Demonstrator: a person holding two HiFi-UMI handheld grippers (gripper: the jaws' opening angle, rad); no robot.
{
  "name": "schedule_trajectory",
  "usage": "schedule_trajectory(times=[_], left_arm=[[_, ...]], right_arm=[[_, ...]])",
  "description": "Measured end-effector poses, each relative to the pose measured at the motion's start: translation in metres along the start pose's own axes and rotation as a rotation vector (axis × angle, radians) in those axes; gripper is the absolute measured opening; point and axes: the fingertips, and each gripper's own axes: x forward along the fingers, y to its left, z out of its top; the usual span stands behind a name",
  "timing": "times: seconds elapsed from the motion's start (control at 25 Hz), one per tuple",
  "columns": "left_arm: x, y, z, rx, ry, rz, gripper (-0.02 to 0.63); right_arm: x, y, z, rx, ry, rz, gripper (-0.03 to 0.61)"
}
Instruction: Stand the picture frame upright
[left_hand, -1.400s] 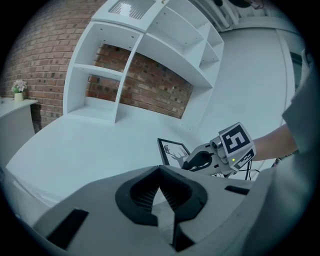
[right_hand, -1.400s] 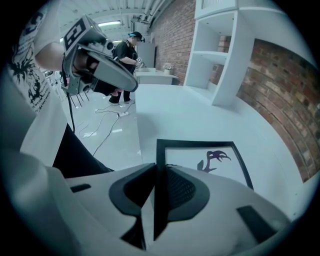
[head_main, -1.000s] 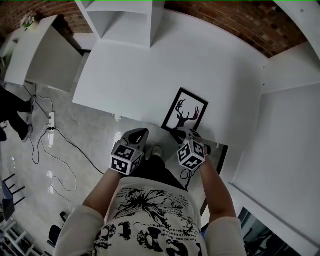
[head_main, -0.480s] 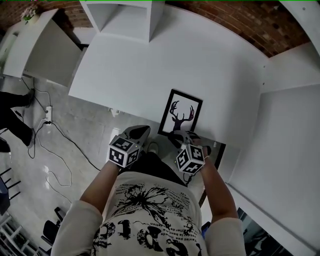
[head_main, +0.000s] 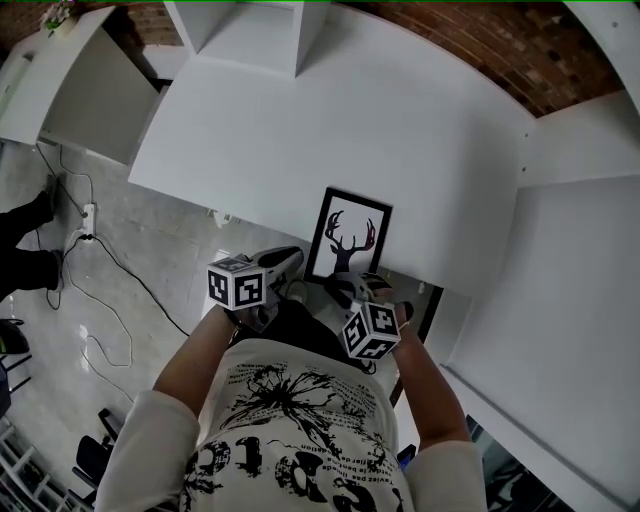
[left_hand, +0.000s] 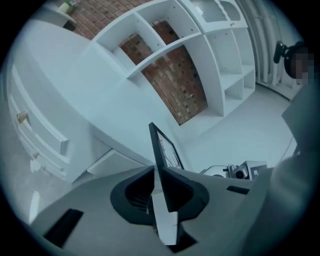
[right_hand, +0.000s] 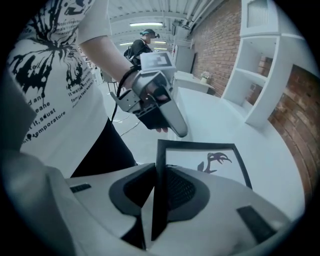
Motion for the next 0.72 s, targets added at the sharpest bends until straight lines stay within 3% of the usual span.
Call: schedule_trajectory(times=[0.08,0.28,0.44,0.6,0.72], left_arm=[[0.002,-0.002,-0.002,-0.061,-0.003,-0.048,0.114],[0.008,-0.001,-0.006,-0.158,-0.018,-0.117,0.233],[0.02,-0.005,-0.016,-0.232,0.025,-0.17,0.235],[0.032,-0.013,-0.022,-0.236,0.085,-0.231,0.227],[0.038,-0.016,-0.029,-0.229,0.137,-0.237,0.129]], right_arm=[[0.0,0.008,0.001,-0.013,0.0,0.013,0.072],[0.001,0.026,0.0,-0.037,0.003,0.026,0.073],[-0.001,0.031,0.0,-0.048,0.005,0.028,0.072],[-0.002,0.031,0.001,-0.057,0.002,0.029,0.072],[-0.002,0.034,0.001,-0.059,0.007,0.028,0.072]])
